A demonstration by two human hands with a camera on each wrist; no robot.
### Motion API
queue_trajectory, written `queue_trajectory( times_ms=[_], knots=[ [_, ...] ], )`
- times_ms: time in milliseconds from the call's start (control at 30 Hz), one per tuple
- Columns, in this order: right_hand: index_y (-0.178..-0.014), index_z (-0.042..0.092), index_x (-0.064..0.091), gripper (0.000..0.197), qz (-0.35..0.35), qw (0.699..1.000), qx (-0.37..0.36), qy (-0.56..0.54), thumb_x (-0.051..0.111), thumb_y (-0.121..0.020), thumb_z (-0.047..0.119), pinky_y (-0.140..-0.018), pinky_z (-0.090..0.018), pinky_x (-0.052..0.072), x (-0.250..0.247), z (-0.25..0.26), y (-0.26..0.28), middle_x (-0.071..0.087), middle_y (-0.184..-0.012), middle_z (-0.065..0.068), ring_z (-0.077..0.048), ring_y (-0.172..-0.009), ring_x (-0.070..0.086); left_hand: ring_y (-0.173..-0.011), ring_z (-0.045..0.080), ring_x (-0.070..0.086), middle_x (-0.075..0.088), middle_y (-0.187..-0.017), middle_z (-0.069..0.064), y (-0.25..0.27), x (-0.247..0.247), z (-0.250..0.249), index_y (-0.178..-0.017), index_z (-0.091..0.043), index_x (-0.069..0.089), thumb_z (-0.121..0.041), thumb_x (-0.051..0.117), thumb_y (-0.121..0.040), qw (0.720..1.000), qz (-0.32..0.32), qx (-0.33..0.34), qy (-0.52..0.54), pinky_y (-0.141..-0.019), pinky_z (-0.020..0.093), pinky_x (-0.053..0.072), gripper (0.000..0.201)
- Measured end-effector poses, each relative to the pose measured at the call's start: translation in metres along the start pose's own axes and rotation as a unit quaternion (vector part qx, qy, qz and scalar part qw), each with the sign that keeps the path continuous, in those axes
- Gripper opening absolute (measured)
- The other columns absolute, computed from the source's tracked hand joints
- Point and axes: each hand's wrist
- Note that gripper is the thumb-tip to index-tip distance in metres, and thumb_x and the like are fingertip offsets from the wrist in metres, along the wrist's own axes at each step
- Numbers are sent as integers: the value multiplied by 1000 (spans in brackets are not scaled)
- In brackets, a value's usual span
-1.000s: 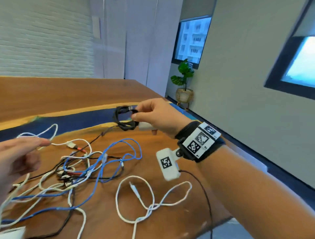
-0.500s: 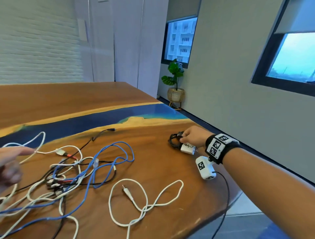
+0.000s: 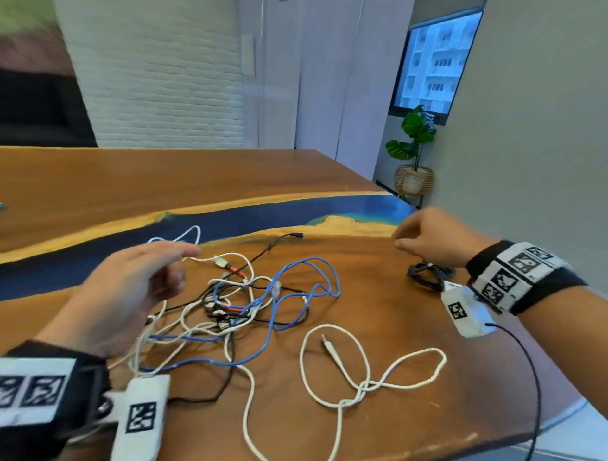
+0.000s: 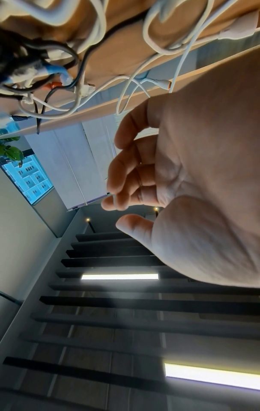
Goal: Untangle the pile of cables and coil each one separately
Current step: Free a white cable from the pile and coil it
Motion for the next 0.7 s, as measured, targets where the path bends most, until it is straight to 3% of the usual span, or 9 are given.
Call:
queue_trajectory(
  times_ms=[67, 167, 267, 400, 500, 600, 667, 700],
  knots=[
    [-97, 31, 79, 9, 14, 996, -70, -53, 74, -90, 33, -86, -26, 52, 3, 51, 8, 73, -96, 19, 3, -90, 65, -65, 18, 50, 53, -71, 5, 15, 12, -9, -98, -3, 75, -17, 55, -102, 1000, 3, 20, -17, -66, 33, 41, 25],
    [-100, 33, 79, 14, 65, 978, -168, -107, 76, -87, 37, -85, -23, 54, 13, 126, 24, 75, -93, 22, 7, -89, 68, -68, 16, 55, 60, -78, 3, 18, 14, -14, -98, -6, 77, -20, 58, -101, 999, -4, -8, -39, -70, 33, 41, 24],
    [-107, 34, 77, 19, 135, 956, -254, -62, 74, -88, 39, -80, -20, 52, 38, 189, 29, 75, -99, 22, 6, -88, 67, -73, 16, 59, 66, -83, 2, 22, 11, -19, -98, -9, 78, -22, 60, -100, 998, -23, -31, -41, -67, 29, 43, 22],
    [-123, 37, 69, 40, 220, 927, -304, 0, 75, -85, 47, -86, -30, 53, 77, 227, 21, 72, -106, 16, -5, -96, 64, -80, 16, 63, 70, -91, -1, 21, 6, -20, -96, -16, 81, -25, 60, -101, 997, -41, -34, -57, -66, 28, 46, 23],
    [-132, 43, 59, 57, 246, 911, -326, 61, 76, -79, 57, -87, -33, 52, 99, 241, 16, 64, -116, 13, -10, -102, 59, -84, 15, 64, 71, -95, -2, 22, 5, -24, -96, -22, 82, -27, 60, -101, 996, -57, -24, -62, -69, 29, 46, 23],
    [-117, 37, 70, 31, 241, 903, -341, 96, 72, -87, 45, -77, -29, 48, 110, 253, 13, 66, -109, 11, -14, -100, 61, -87, 16, 63, 71, -96, -3, 21, 5, -24, -93, -25, 82, -29, 61, -100, 995, -66, -27, -70, -71, 30, 44, 22],
    [-98, 32, 73, 9, 244, 906, -334, 88, 66, -93, 32, -66, -26, 43, 112, 258, 8, 67, -96, 11, -14, -89, 61, -92, 16, 63, 71, -97, -4, 21, 4, -23, -93, -27, 82, -30, 62, -99, 994, -72, -28, -79, -74, 32, 43, 21],
    [-88, 31, 70, 10, 243, 908, -332, 80, 63, -95, 29, -63, -24, 41, 111, 259, 5, 66, -88, 11, -12, -81, 59, -94, 16, 63, 72, -97, -6, 21, 4, -22, -93, -27, 82, -31, 63, -98, 993, -76, -27, -84, -76, 33, 42, 20]
  ],
)
Point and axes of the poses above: each hand's wrist, its own y-axis away from the middle knuckle, its own x-axis out of the palm, z = x × y
